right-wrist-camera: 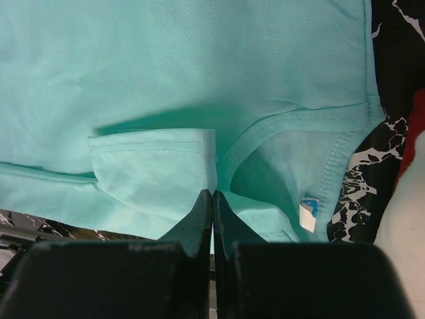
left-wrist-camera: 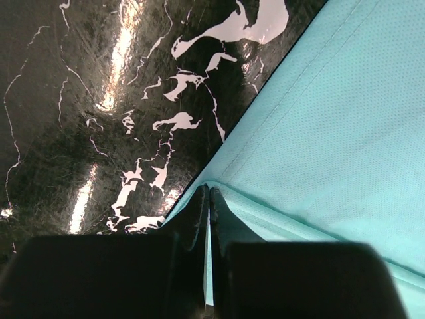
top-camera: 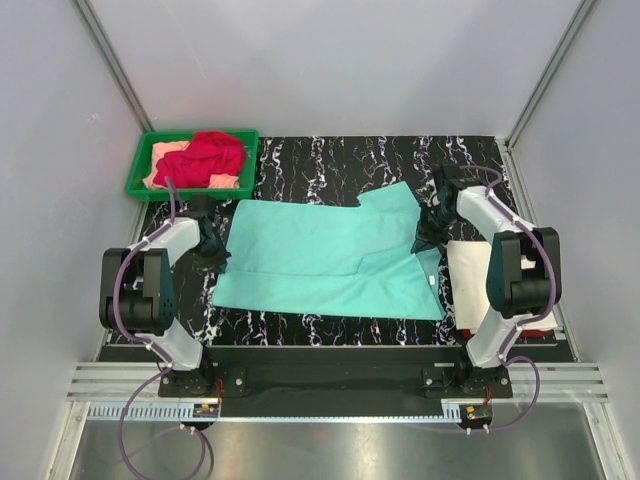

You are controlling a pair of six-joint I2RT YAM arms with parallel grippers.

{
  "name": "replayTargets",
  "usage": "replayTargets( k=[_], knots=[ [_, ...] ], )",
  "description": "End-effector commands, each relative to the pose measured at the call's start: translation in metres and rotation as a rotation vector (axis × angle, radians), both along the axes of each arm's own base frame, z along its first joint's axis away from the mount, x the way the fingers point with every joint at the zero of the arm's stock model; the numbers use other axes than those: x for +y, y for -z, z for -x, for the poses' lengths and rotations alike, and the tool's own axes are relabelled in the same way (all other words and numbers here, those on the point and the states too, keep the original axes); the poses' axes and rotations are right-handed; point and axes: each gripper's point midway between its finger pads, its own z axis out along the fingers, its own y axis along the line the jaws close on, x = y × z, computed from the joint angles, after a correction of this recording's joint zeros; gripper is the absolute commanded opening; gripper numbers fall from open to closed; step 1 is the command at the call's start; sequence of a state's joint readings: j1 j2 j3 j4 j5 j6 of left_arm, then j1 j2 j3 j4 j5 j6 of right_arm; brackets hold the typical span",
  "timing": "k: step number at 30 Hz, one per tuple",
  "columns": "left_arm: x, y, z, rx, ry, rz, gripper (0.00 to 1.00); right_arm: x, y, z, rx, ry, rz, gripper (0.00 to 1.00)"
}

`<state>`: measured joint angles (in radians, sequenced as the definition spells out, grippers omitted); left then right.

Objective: Fold and stack the t-shirts
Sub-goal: Fold the tshirt

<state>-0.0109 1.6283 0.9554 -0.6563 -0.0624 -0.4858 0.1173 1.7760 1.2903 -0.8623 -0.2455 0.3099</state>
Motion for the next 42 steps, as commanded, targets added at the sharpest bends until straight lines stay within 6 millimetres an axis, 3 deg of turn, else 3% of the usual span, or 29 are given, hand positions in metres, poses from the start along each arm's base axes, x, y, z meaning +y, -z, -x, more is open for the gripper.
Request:
replayTargets(
  k=[1, 14, 18, 27, 33, 42],
  knots=[
    [0.008, -0.017, -0.019, -0.083, -0.006, -0.034, 0.00, -0.004, -0.018, -0.008, -0.064, -0.010, 0.035, 0.00],
    [0.005, -0.012, -0.036, -0.083, 0.000, -0.021, 0.00, -0.009, 0.026, -0.004, 0.031, -0.013, 0.067, 0.00],
    [0.003, -0.018, -0.039, -0.098, 0.004, -0.006, 0.00, -0.009, 0.028, -0.007, 0.037, -0.012, 0.069, 0.00],
    [-0.003, -0.034, -0.027, -0.120, -0.028, 0.031, 0.00, -0.010, 0.031, -0.006, 0.047, -0.007, 0.070, 0.00],
    [-0.001, -0.037, -0.042, -0.147, -0.014, 0.018, 0.00, -0.010, 0.030, -0.006, 0.048, -0.004, 0.071, 0.00],
    [0.000, -0.011, -0.051, -0.098, -0.006, 0.009, 0.00, -0.010, 0.037, -0.008, 0.062, 0.002, 0.073, 0.00]
  ],
)
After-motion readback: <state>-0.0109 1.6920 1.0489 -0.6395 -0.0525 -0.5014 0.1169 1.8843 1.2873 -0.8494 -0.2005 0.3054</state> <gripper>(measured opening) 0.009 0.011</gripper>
